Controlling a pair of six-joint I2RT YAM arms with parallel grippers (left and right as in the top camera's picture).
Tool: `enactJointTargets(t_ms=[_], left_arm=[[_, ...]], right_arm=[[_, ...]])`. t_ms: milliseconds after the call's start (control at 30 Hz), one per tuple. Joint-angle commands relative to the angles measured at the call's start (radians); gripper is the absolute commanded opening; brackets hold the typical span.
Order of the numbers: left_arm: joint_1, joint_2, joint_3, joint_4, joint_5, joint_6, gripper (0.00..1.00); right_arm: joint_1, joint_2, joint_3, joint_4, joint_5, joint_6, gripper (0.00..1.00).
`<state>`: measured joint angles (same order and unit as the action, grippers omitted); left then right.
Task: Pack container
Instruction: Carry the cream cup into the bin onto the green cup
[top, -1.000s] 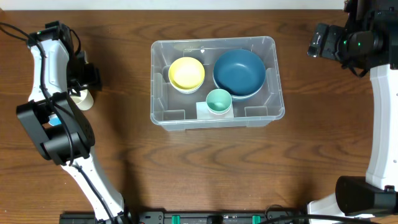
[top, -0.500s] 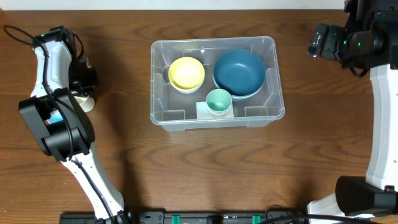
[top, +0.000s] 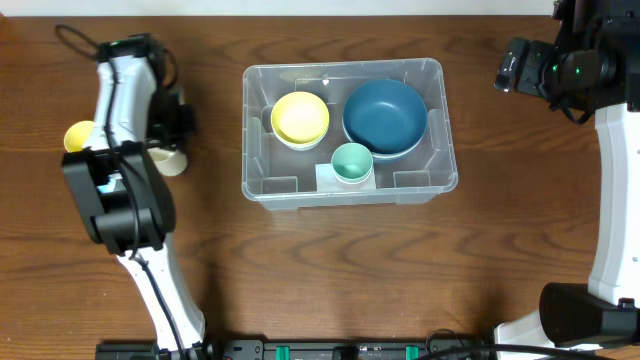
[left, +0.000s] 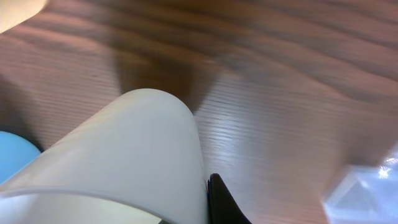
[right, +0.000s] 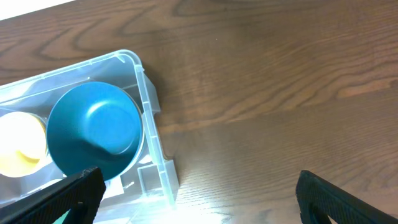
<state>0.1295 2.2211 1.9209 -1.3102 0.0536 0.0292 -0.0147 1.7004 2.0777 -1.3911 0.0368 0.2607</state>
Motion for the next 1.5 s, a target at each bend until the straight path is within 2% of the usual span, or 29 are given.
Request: enactJointTargets(t_ms=[0, 333, 500, 900, 1233, 1467], left_arm=[[-0.066, -0.128, 0.002, -0.011, 0.01, -0.005, 0.06], [-0.264, -0.386, 0.002, -0.01, 0.01, -0.004, 0.06], [-0.405, -0.458, 0.002, -0.002, 0.01, 0.002, 0.06], [-0.767, -0.417, 0.002, 0.139, 0.002, 0.136, 0.06], [-0.876, -0.316, 0.002, 0.138, 0.002, 0.137, 0.06], [-0.888, -0.274, 0.001, 0.095, 0.002, 0.154, 0.06]], right_arm=[[-0.005, -0.007, 0.0, -0.001, 0.0, 0.015, 0.99], [-0.005, -0.007, 0.0, -0.001, 0.0, 0.015, 0.99], [-0.005, -0.007, 0.0, -0.001, 0.0, 0.015, 0.99], [-0.005, -0.007, 0.0, -0.001, 0.0, 0.015, 0.99], [-0.005, -0.007, 0.0, -0.001, 0.0, 0.016, 0.99], [-0.005, -0.007, 0.0, -0.001, 0.0, 0.016, 0.99]])
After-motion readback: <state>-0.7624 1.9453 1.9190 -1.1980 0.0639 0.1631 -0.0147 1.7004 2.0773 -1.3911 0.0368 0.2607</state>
